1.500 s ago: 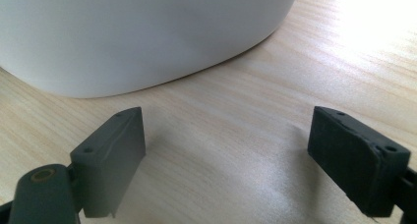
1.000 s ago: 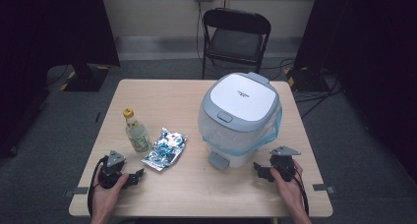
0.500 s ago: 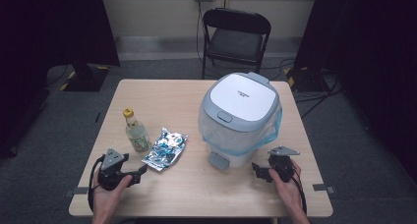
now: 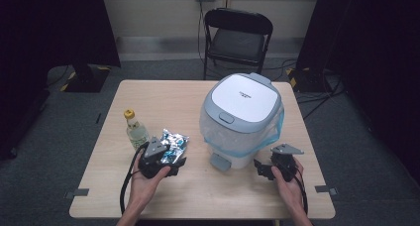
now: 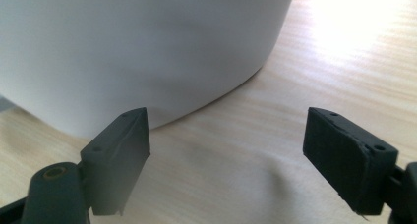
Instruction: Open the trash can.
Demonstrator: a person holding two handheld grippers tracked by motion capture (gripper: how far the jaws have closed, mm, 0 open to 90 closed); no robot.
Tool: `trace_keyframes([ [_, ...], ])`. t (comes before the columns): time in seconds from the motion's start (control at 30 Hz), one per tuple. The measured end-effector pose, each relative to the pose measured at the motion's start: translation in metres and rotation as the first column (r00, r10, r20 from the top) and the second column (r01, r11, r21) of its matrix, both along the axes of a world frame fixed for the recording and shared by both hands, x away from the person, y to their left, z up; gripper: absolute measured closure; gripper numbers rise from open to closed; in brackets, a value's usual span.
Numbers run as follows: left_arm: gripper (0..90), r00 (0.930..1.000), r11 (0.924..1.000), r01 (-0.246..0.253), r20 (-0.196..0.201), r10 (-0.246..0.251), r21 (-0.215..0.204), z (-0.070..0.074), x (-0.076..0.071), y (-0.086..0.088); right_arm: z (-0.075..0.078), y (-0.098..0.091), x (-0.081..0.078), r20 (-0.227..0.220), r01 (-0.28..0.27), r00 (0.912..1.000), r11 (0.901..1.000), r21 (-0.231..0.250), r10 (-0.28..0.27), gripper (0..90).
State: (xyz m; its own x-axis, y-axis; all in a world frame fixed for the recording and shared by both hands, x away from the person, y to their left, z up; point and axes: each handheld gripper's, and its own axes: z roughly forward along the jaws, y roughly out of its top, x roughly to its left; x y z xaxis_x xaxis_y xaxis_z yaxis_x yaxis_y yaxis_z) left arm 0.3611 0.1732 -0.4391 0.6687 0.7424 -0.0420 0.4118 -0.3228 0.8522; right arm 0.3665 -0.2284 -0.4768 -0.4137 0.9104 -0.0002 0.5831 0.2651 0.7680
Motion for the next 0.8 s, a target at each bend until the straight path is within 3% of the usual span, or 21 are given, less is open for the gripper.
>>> trace_keyframes([
  [0.1, 23.2, 0.9998, 0.9998, 0.002, -0.017, -0.002, -0.019, 0.000, 0.017, -0.007, 0.005, -0.004, 0.004, 0.013, 0.020, 0.9997, 0.9998, 0.005, -0.020, 16.9],
  [0.13, 23.1, 0.9990, 0.9991, -0.001, -0.045, -0.001, -0.043, 0.000, 0.023, -0.010, 0.007, -0.005, 0.005, 0.018, 0.020, 0.9996, 0.9998, 0.004, -0.021, 16.9],
  [0.2, 21.8, 0.9993, 0.9999, 0.012, -0.036, -0.012, -0.012, 0.001, 0.030, -0.017, 0.010, -0.007, 0.007, 0.027, 0.030, 0.9992, 0.9996, 0.002, -0.030, 17.0],
  [0.27, 22.2, 0.9994, 0.9993, 0.011, -0.032, -0.012, -0.036, 0.000, 0.037, -0.022, 0.013, -0.009, 0.011, 0.037, 0.046, 0.9983, 0.9990, -0.001, -0.046, 17.0],
  [0.4, 21.7, 0.9983, 0.9998, -0.022, -0.055, 0.022, -0.004, -0.002, 0.058, -0.029, 0.014, -0.014, 0.018, 0.046, 0.084, 0.9954, 0.9965, 0.004, -0.084, 18.5],
  [0.47, 21.8, 0.9970, 0.9999, -0.016, -0.076, 0.016, -0.002, 0.000, 0.067, -0.033, 0.016, -0.017, 0.022, 0.054, 0.096, 0.9938, 0.9953, 0.012, -0.097, 18.5],
  [0.5, 22.2, 0.9977, 0.9996, -0.017, -0.066, 0.018, 0.025, 0.002, 0.071, -0.035, 0.017, -0.019, 0.023, 0.061, 0.099, 0.9931, 0.9949, 0.017, -0.100, 18.5],
  [0.57, 23.5, 0.9975, 0.9993, -0.035, -0.061, 0.036, 0.009, 0.004, 0.077, -0.039, 0.020, -0.020, 0.026, 0.059, 0.103, 0.9928, 0.9946, 0.009, -0.104, 18.5],
  [0.6, 23.6, 0.9973, 0.9997, -0.022, -0.070, 0.022, 0.005, 0.006, 0.082, -0.041, 0.021, -0.021, 0.026, 0.062, 0.102, 0.9929, 0.9948, 0.003, -0.102, 18.5],
  [0.63, 23.7, 0.9976, 0.9995, -0.031, -0.062, 0.031, 0.008, 0.006, 0.084, -0.043, 0.022, -0.020, 0.028, 0.070, 0.103, 0.9923, 0.9946, -0.006, -0.103, 18.4],
  [0.67, 23.9, 0.9979, 0.9994, -0.029, -0.058, 0.028, -0.019, 0.005, 0.089, -0.045, 0.022, -0.019, 0.029, 0.075, 0.104, 0.9918, 0.9945, -0.008, -0.104, 18.4],
  [0.73, 23.2, 0.9995, 1.0000, -0.004, -0.032, 0.004, -0.006, 0.005, 0.095, -0.050, 0.023, -0.017, 0.032, 0.077, 0.103, 0.9918, 0.9947, 0.000, -0.102, 18.1],
  [0.8, 23.4, 0.9998, 0.9998, -0.004, -0.021, 0.003, -0.022, 0.005, 0.099, -0.051, 0.022, -0.017, 0.033, 0.083, 0.114, 0.9900, 0.9935, -0.001, -0.113, 18.5],
])
